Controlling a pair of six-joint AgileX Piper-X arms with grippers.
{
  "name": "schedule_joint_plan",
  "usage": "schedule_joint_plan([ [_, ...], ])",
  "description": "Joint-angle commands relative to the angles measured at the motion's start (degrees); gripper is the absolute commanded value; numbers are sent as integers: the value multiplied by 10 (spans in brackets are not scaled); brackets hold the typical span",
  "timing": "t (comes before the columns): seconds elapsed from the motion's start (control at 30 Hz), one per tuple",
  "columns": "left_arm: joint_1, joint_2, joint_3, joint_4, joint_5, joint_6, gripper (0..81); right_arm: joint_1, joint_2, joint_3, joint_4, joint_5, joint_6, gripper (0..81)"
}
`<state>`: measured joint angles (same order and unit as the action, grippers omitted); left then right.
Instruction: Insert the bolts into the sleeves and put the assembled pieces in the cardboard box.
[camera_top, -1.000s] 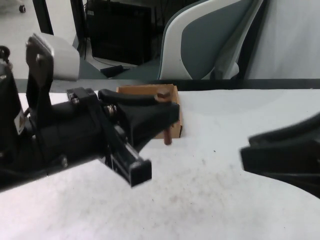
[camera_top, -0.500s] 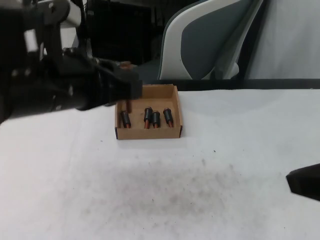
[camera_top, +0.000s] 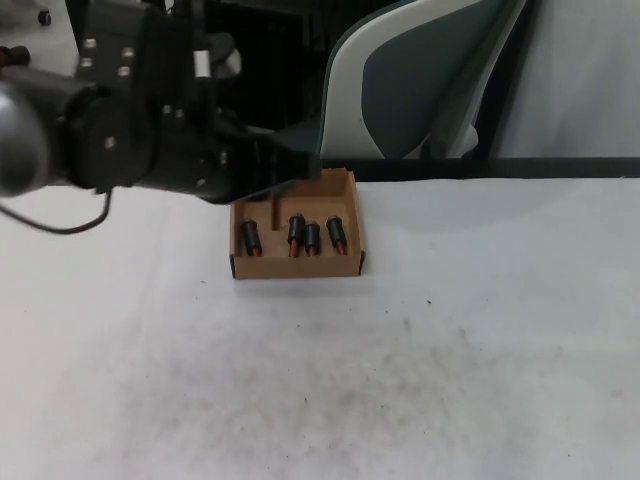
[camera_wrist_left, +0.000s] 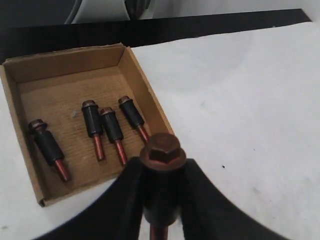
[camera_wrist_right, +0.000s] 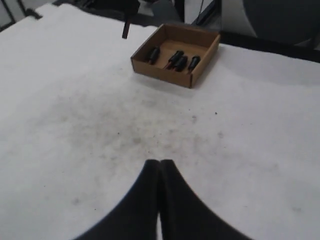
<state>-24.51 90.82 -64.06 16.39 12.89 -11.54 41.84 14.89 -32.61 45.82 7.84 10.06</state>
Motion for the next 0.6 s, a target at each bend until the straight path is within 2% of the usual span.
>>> schedule_joint_plan([
  [0.0, 1, 64, -68, -7, -27, 22, 8, -2, -33, 36, -6, 39, 22, 2],
  [0.13, 1, 122, -123, 3, -49, 42, 8, -2, -98, 69, 12, 41, 41, 2],
  [0.27, 7, 174, -179, 18, -56, 50, 8, -2, -144, 89, 43, 82, 69, 2],
  [0.4, 18, 220, -221, 23, -61, 51, 8, -2, -149, 105, 49, 126, 95, 2],
  [0.57, 31, 263, -256, 44, -64, 54, 8, -2, -149, 112, 45, 128, 99, 2],
])
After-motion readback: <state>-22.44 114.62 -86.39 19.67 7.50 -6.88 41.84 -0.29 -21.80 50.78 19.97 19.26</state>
